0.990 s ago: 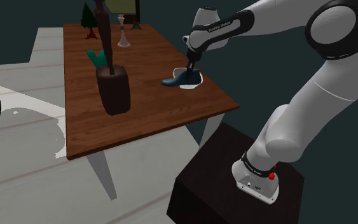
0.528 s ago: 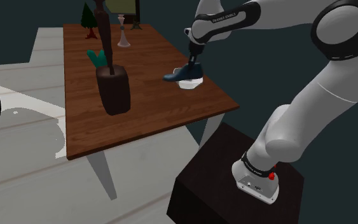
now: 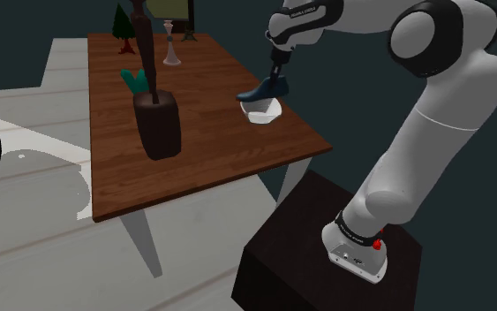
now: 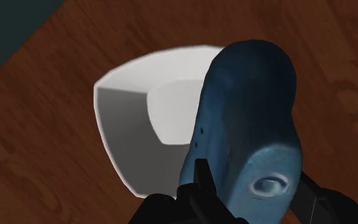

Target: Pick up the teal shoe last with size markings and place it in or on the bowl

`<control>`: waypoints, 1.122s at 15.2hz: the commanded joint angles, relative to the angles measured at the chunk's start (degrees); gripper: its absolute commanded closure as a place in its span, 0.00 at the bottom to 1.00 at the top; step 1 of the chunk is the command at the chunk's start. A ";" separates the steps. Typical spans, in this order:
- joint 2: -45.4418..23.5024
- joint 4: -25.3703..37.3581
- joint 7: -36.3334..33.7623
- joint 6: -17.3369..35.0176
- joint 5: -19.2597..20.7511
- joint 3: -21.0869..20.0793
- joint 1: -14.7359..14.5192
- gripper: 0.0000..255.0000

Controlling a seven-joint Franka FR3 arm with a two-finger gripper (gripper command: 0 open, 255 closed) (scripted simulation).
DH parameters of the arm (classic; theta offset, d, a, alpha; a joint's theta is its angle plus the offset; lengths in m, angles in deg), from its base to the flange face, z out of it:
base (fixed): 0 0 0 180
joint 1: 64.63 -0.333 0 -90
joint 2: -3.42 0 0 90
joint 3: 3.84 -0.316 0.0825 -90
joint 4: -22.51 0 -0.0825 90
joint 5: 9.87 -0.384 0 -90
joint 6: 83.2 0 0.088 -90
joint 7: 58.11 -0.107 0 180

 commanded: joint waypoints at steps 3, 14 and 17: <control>-6.16 7.49 6.51 -2.26 -4.15 1.67 3.45 1.00; -9.51 3.79 8.62 4.27 -6.59 1.24 4.27 1.00; -10.49 2.64 9.17 6.27 -7.36 1.04 4.41 1.00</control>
